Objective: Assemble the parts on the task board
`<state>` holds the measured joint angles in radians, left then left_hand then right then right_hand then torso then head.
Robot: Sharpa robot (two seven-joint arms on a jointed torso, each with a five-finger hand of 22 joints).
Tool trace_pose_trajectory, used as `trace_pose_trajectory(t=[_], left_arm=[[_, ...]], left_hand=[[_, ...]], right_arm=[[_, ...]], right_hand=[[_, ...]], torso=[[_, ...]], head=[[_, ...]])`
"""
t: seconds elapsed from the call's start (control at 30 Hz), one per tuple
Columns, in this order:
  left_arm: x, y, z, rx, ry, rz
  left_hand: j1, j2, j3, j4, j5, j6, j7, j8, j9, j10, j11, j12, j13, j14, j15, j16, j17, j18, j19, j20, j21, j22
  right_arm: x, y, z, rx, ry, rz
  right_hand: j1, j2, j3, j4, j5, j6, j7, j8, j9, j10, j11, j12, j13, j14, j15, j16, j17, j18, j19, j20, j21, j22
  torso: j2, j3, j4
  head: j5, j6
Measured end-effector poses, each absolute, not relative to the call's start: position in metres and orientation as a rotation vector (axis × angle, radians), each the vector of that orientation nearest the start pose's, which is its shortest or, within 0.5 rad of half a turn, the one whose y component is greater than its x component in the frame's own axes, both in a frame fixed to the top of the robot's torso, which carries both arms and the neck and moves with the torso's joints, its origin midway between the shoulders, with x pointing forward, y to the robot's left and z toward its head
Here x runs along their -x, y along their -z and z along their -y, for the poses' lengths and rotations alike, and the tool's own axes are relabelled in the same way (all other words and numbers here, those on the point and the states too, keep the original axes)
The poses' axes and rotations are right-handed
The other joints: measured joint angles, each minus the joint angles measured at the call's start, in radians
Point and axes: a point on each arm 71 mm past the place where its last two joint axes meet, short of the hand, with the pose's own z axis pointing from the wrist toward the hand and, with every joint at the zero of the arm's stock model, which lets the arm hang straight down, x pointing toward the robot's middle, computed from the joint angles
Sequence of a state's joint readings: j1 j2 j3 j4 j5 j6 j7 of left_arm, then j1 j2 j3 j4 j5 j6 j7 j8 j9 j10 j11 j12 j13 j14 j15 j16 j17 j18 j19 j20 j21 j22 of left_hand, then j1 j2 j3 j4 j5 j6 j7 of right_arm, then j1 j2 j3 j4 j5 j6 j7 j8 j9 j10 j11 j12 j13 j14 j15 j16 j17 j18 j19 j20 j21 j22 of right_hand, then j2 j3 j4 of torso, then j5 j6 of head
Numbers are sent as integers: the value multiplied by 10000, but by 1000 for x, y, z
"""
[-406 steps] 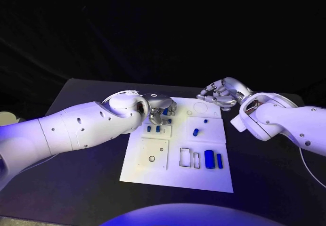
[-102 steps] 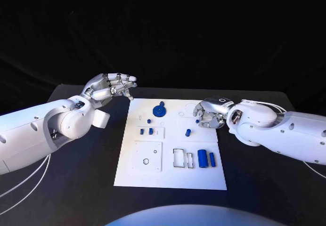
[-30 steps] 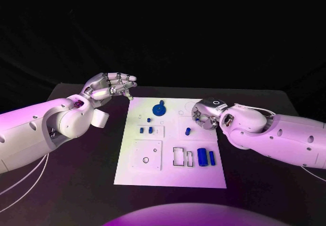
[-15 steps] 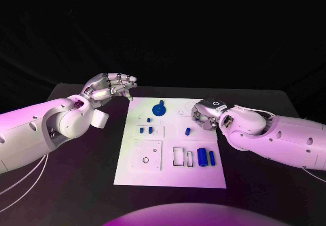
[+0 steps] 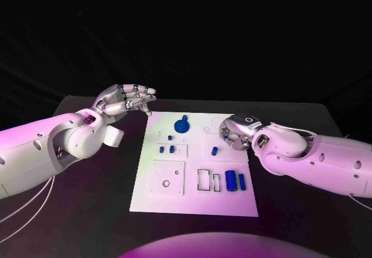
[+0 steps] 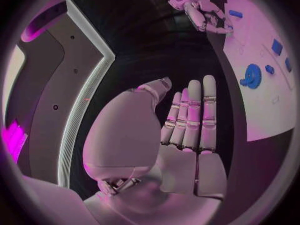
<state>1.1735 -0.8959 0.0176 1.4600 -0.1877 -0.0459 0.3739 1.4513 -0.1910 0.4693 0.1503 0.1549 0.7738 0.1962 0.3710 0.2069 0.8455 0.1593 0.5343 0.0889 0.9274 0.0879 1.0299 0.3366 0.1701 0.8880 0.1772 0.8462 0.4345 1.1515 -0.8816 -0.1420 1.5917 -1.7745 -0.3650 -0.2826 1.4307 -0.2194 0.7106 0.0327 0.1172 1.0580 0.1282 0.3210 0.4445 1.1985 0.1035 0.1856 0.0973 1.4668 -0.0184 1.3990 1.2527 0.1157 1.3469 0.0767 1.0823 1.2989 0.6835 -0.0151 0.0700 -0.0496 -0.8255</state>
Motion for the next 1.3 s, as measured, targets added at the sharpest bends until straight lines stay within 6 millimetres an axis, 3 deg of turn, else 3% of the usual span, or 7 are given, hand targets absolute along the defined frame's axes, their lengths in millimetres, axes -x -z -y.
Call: trace_pose_trajectory(t=[0.6,0.9,1.3], left_arm=[[-496,173,-239,8872,16414,-15409],[-496,173,-238,8864,16421,-15432],[-499,176,-239,8905,16324,-15411]], left_hand=[[0,0,0,0,0,-36,36,0,-7,0,0,0,-7,0,0,0,0,0,0,0,0,0],[0,0,28,-28,0,-36,36,0,-7,-37,37,0,-7,1,-1,-42,0,0,0,0,0,1],[0,0,28,-28,0,-36,36,0,-5,-37,36,0,-6,1,-1,-42,0,0,0,0,0,0]], right_arm=[[-446,200,204,3360,-4368,-15910],[-427,189,170,3499,-5600,-15638],[-400,190,110,3960,-7411,-15514]], right_hand=[[-44,37,87,-111,28,30,-30,0,-2,-1,-1,2,-1,-1,1,-4,-2,0,71,2,68,50],[-45,36,85,-110,22,30,-31,0,5,-1,-1,3,-1,-1,2,-5,7,0,70,3,116,64],[-85,-6,100,-126,1,29,-31,0,4,-1,-1,9,-1,-1,2,-5,5,0,70,2,116,49]], torso=[[-7,0,-9],[-9,-1,-3],[-26,-13,3]], head=[[-38,31],[18,66],[392,37]])
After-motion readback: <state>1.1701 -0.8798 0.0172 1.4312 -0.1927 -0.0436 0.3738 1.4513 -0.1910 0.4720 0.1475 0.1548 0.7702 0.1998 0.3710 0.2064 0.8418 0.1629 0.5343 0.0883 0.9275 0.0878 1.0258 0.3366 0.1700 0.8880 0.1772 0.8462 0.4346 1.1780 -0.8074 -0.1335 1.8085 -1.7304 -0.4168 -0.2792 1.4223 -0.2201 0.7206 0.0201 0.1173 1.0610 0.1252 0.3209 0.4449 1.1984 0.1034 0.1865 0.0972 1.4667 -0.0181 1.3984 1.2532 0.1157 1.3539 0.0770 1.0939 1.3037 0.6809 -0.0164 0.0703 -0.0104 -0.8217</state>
